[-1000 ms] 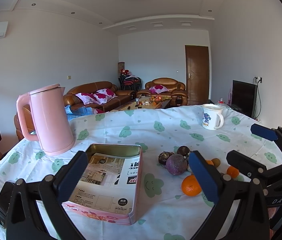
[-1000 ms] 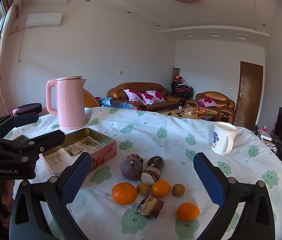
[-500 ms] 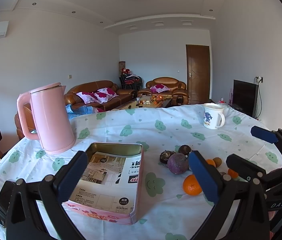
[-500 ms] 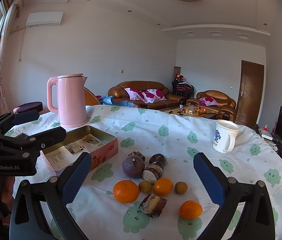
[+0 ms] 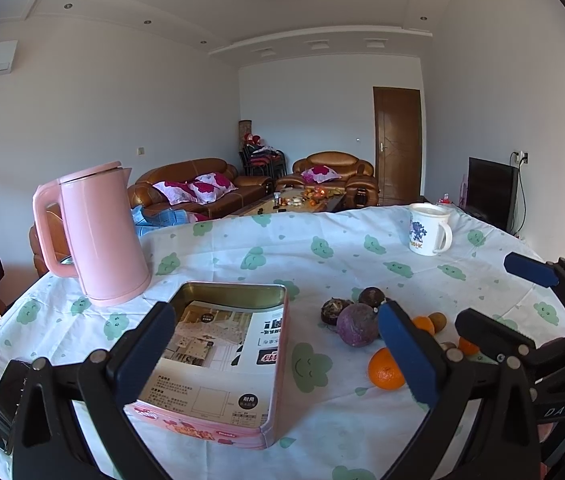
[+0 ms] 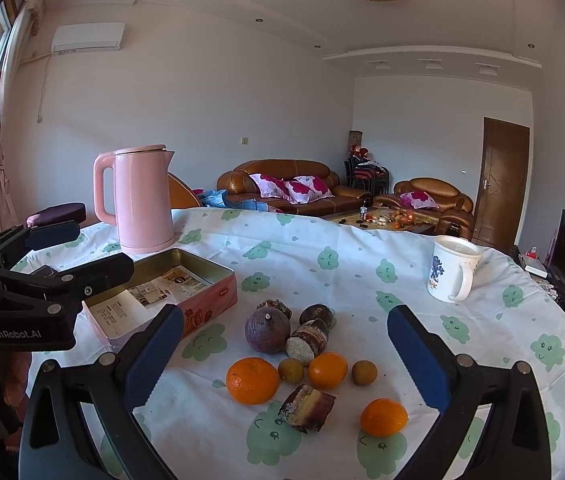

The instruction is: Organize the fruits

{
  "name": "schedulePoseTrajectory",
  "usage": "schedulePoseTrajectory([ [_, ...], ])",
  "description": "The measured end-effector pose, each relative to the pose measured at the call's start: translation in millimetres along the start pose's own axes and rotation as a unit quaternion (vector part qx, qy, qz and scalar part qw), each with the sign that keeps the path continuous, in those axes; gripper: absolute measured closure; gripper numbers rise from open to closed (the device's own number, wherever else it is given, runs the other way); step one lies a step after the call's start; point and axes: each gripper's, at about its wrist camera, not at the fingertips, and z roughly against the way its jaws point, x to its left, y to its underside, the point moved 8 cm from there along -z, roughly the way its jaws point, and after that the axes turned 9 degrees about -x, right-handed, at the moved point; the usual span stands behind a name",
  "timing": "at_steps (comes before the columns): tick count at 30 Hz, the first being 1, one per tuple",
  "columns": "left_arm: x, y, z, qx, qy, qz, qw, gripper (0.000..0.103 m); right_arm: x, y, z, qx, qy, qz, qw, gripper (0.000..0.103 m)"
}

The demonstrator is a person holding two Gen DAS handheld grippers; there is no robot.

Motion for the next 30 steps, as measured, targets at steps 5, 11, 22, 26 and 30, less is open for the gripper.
schedulePoseTrajectory([
  [5,1,2,0,0.003,0.0,-0.001,1.0,0.0,-2,3,-1,0.003,0.0,-0.001,1.0,0.001],
  [11,0,9,-9,0.012,0.0,-0.004,0.9999,0.0,-5,9,-2,0.009,0.0,-0.004,1.0,0.001],
  [22,-6,28,-26,0.036,0.001,-0.008,0.9993,0.0,-25,35,-11,0.034,0.033,-0.023,0.999,0.001],
  [26,-18,41,-32,0.05,0.01,-0.018,0.9986,0.0,-35,50,-14,0.048,0.05,-0.028,0.997,0.002],
  [30,-26,49,-37,0.059,0.023,-0.02,0.9978,0.0,-41,71,-21,0.076,0.054,-0.035,0.995,0.008],
])
